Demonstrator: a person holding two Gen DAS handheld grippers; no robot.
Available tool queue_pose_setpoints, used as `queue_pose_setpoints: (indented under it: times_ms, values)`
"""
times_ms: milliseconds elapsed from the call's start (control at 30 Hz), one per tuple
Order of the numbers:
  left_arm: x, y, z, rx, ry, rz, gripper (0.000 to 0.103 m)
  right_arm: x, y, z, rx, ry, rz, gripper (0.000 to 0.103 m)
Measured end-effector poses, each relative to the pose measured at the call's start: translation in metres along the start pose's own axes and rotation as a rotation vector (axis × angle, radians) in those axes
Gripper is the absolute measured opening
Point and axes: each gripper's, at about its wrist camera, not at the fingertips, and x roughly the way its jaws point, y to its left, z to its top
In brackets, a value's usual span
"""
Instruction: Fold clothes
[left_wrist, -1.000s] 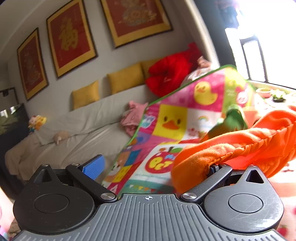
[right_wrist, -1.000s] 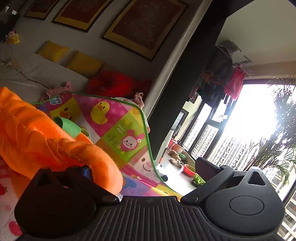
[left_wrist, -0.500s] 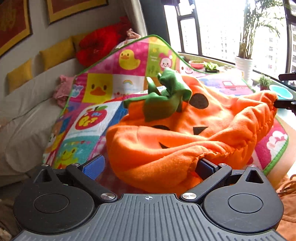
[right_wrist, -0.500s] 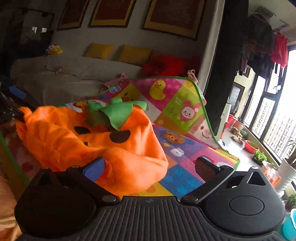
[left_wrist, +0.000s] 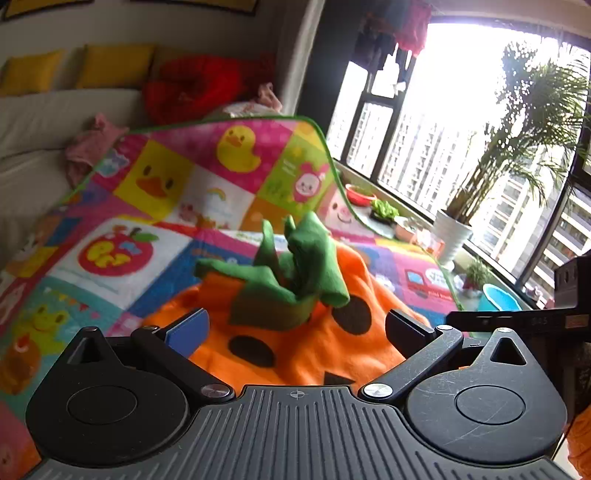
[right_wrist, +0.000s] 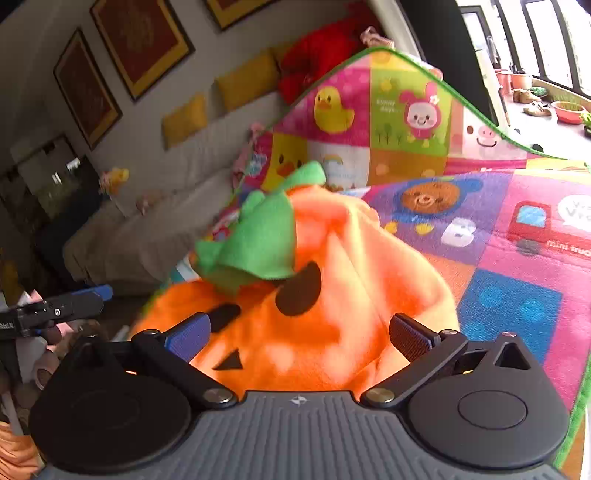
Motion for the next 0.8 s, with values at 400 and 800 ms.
queue_pose_setpoints:
  times_ms: [400, 800]
  values:
    - [0.077, 0.026, -0.055, -0.059, 0.215, 0.034, 0.103, 0.070, -0.004, -0.011, 0.017, 0.241, -0.004, 0.103]
    - [0.075, 0.032, -0.012, 0.004, 0.182, 0.006, 0.103, 0.102, 0.078, 0.105, -0.596, -0.081, -0.137, 0.103]
